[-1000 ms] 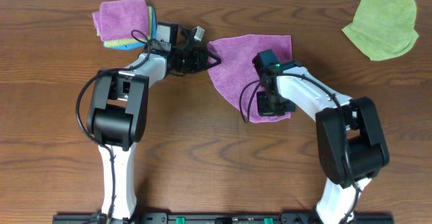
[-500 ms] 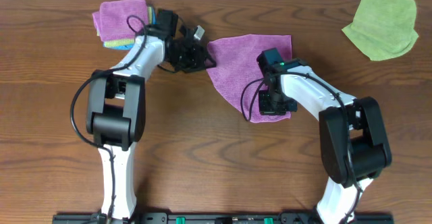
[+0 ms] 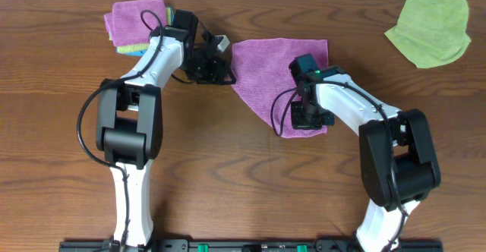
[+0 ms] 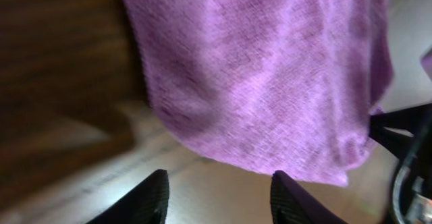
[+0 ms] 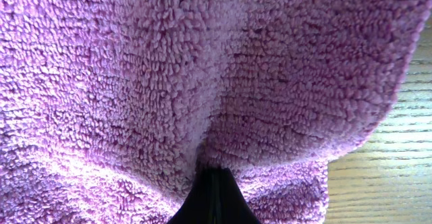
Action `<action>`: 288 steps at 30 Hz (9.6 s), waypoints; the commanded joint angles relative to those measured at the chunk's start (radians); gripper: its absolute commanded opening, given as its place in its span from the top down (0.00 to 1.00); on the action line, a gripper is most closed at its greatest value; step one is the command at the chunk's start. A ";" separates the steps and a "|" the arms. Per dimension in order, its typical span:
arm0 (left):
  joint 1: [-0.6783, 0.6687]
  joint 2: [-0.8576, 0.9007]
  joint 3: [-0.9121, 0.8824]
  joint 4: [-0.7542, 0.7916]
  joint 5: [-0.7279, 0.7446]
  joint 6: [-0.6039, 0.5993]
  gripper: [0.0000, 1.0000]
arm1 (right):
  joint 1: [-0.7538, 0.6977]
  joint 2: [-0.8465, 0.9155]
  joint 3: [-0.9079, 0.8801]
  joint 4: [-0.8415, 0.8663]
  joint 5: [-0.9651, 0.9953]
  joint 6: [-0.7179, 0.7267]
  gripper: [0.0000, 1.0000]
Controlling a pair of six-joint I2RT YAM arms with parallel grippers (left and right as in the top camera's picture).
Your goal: Fold the cloth
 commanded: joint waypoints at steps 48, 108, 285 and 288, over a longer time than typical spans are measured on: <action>-0.001 0.175 -0.032 0.184 0.308 -0.081 0.27 | -0.009 -0.053 -0.017 0.055 0.019 -0.016 0.99; -0.100 0.012 0.225 0.164 0.253 -0.302 0.94 | -0.008 -0.053 -0.002 0.102 -0.009 -0.015 0.99; -0.178 -0.083 0.227 -0.277 0.147 0.175 0.05 | -0.002 -0.019 0.573 -0.026 0.554 -0.214 0.99; -0.205 -0.083 0.227 -0.278 0.145 0.182 0.05 | -0.002 -0.019 0.617 -0.023 0.507 -0.214 0.99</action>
